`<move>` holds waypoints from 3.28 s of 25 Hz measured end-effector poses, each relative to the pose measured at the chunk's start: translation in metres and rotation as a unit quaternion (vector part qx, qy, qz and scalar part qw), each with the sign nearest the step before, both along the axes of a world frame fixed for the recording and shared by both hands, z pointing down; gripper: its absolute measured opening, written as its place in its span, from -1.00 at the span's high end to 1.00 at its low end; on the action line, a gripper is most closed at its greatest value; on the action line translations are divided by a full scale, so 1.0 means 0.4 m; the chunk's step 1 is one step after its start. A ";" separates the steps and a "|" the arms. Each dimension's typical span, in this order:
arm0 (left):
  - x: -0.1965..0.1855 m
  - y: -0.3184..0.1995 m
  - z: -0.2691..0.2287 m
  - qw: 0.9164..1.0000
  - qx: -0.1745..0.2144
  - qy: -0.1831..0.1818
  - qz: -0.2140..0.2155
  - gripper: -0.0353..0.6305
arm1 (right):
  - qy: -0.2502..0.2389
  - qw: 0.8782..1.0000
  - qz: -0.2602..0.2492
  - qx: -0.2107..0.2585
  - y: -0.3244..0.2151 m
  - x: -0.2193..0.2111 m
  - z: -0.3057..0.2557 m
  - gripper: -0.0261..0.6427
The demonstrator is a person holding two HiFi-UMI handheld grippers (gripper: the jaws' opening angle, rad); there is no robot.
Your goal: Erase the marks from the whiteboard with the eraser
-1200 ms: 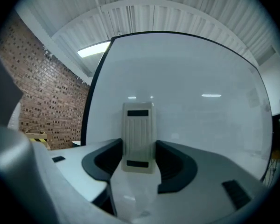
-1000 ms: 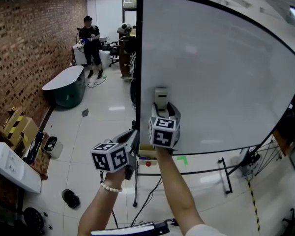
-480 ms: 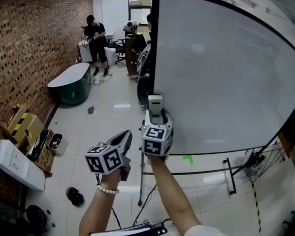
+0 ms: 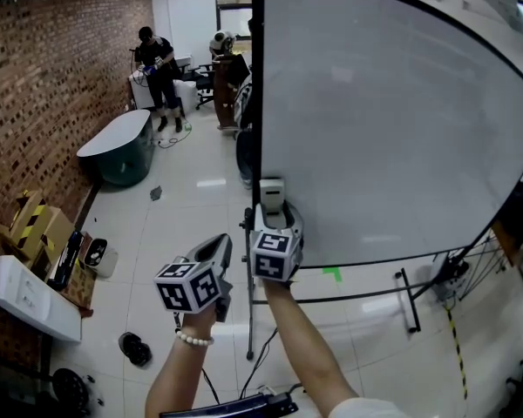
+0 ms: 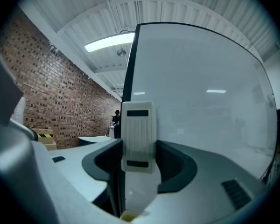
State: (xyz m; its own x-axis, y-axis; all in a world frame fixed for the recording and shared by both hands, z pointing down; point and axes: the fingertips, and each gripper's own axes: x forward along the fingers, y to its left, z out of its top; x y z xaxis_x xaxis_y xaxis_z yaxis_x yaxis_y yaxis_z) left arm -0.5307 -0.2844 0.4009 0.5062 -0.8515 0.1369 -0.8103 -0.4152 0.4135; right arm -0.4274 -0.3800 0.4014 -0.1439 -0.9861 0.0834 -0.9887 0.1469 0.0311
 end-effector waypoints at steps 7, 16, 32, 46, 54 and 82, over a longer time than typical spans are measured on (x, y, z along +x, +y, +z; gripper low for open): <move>0.070 0.001 0.008 1.000 -0.002 0.003 0.014 0.93 | -0.003 1.000 0.018 0.002 0.001 0.102 -0.007 0.17; 0.245 0.000 0.008 0.999 -0.005 0.001 0.044 0.93 | -0.014 0.999 0.035 0.007 0.000 0.296 -0.010 0.17; 0.665 -0.012 -0.002 0.999 0.003 -0.019 0.039 0.93 | -0.034 0.999 0.018 0.017 0.014 0.712 -0.004 0.17; 1.080 0.005 0.003 0.999 0.006 -0.019 0.036 0.93 | -0.021 1.000 0.003 0.013 0.014 1.111 0.009 0.17; 1.227 0.022 0.003 0.998 0.001 -0.016 0.068 0.93 | -0.013 1.000 0.016 0.006 0.010 1.262 0.012 0.17; 1.712 -0.037 -0.006 0.991 0.004 -0.006 0.130 0.93 | 0.010 1.000 0.025 0.014 0.005 1.746 0.007 0.16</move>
